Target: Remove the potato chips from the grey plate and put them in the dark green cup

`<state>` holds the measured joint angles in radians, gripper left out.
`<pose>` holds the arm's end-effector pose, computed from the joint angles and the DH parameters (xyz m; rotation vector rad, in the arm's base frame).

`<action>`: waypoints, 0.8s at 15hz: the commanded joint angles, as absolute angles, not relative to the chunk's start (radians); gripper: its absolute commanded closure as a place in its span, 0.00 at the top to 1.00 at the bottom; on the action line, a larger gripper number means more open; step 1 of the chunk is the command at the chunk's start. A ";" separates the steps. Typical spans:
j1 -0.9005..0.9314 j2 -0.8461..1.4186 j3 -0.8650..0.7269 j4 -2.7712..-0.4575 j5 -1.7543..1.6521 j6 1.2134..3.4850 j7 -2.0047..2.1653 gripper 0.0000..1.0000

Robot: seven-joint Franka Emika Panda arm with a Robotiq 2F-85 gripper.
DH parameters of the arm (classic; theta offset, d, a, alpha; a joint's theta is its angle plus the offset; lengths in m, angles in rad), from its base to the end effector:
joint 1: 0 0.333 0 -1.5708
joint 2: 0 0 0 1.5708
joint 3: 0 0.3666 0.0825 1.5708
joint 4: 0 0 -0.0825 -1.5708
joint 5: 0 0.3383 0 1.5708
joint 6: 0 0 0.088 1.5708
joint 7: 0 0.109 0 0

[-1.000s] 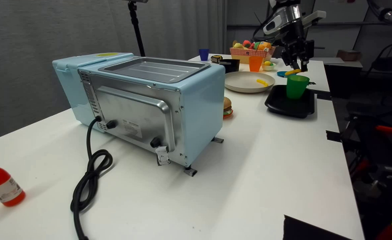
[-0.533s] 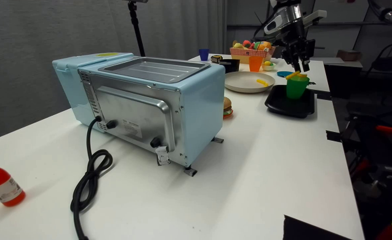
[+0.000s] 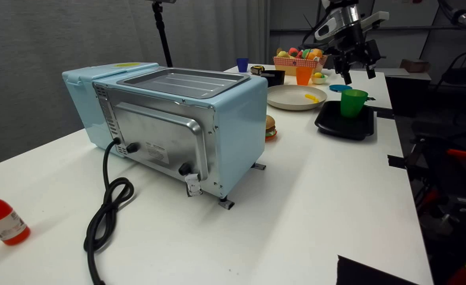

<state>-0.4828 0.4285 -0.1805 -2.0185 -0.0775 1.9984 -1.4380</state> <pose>0.4258 -0.3318 0.2926 -2.5544 -1.1132 0.4837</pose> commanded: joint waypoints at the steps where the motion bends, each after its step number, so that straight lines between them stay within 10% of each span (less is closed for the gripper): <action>1: -0.469 0.402 -0.189 -2.014 -0.062 2.013 -1.464 1.00; 12: -0.445 0.325 -0.117 -2.009 0.145 2.205 -1.545 1.00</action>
<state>-0.4545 0.3697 -0.1224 -1.9917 0.0861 2.1654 -1.4914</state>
